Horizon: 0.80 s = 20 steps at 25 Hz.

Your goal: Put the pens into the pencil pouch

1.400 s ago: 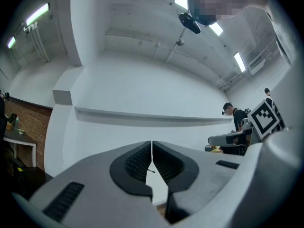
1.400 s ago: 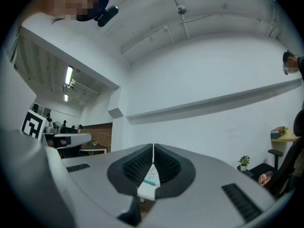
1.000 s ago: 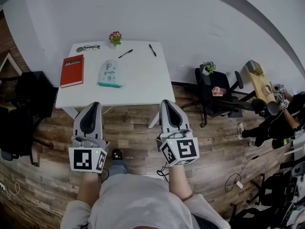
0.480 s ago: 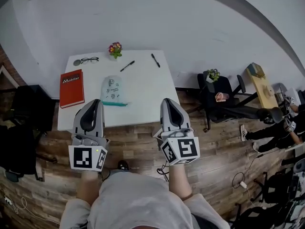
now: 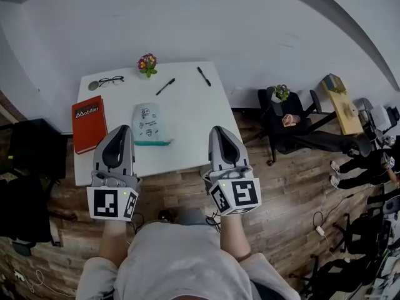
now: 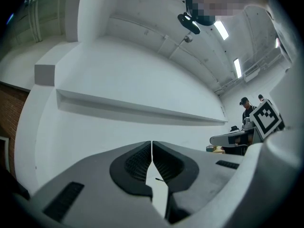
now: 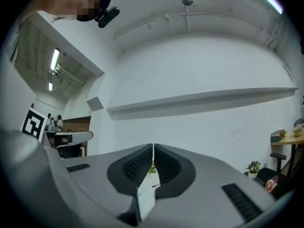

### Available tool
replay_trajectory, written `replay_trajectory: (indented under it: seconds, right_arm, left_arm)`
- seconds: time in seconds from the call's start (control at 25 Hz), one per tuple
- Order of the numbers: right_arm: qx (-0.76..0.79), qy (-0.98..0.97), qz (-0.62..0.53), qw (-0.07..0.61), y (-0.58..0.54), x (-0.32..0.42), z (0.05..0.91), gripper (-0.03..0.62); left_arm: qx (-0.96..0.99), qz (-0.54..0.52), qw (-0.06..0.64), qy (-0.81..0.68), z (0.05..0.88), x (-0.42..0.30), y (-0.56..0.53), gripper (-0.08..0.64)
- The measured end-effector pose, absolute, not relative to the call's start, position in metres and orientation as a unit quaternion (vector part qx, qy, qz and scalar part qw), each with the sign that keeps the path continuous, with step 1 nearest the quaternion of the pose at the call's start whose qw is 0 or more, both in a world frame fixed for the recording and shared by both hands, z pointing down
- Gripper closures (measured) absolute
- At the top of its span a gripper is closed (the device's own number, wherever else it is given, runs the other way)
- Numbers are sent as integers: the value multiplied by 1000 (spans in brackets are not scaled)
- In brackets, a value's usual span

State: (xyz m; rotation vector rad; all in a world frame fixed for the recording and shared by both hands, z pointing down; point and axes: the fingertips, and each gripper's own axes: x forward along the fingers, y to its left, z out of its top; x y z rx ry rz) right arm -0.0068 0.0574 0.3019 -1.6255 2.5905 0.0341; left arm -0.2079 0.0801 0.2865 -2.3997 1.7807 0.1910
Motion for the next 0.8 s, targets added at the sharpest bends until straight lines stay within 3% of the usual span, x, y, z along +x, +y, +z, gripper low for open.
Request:
replay_trajectory:
  seconds: [0.8]
  right_arm:
    - [-480,877,-16,-3,-65,-45,336,561]
  left_arm:
    - [-782,28,35,622,333,-226,-33,531]
